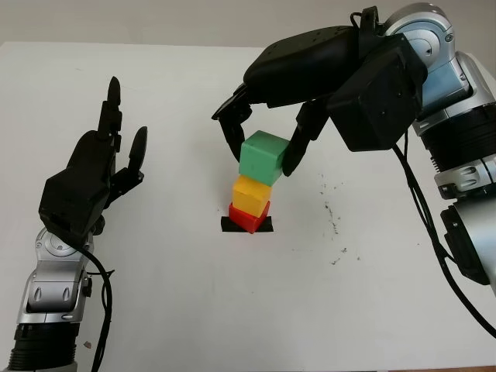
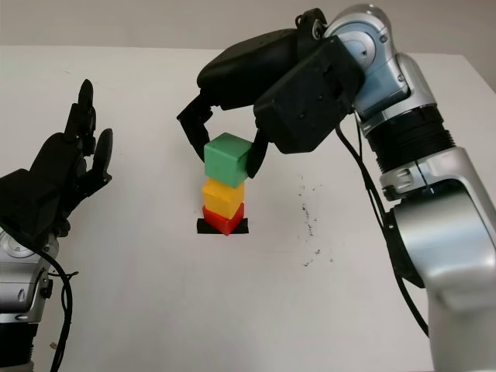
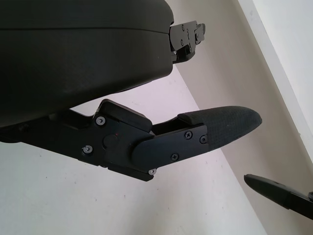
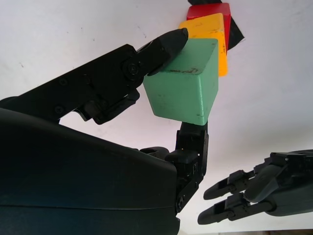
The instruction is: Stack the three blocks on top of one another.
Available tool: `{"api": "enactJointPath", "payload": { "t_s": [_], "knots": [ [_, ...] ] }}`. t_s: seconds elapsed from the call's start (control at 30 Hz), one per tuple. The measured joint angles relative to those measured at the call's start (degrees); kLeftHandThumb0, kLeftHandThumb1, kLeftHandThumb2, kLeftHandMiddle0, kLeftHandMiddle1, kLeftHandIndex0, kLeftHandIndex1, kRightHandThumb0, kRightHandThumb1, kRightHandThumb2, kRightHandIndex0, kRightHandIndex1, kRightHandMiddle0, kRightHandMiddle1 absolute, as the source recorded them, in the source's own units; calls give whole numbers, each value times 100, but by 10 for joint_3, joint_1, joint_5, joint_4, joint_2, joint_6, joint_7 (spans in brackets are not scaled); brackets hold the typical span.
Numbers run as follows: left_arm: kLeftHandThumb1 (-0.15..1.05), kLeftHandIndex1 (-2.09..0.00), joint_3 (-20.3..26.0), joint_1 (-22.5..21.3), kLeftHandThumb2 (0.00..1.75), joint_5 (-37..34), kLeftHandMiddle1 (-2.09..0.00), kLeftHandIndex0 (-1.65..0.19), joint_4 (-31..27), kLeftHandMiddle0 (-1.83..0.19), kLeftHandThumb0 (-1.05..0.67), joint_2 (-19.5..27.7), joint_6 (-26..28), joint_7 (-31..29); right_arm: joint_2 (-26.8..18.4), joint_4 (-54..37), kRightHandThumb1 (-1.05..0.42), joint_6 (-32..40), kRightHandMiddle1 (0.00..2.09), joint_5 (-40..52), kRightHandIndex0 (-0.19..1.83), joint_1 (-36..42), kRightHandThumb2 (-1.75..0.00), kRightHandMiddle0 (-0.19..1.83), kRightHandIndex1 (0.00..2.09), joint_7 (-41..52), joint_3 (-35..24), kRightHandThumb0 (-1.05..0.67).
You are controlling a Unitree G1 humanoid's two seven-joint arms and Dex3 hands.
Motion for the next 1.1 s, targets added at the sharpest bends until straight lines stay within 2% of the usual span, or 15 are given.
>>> {"api": "enactJointPath", "payload": {
  "t_s": [1.1],
  "knots": [
    [105, 0, 0, 10, 71, -1, 0, 19, -6, 19, -88, -2, 0, -2, 9, 12, -93, -33, 144, -17, 33, 22, -6, 41, 5, -30, 1, -44]
  ]
}}
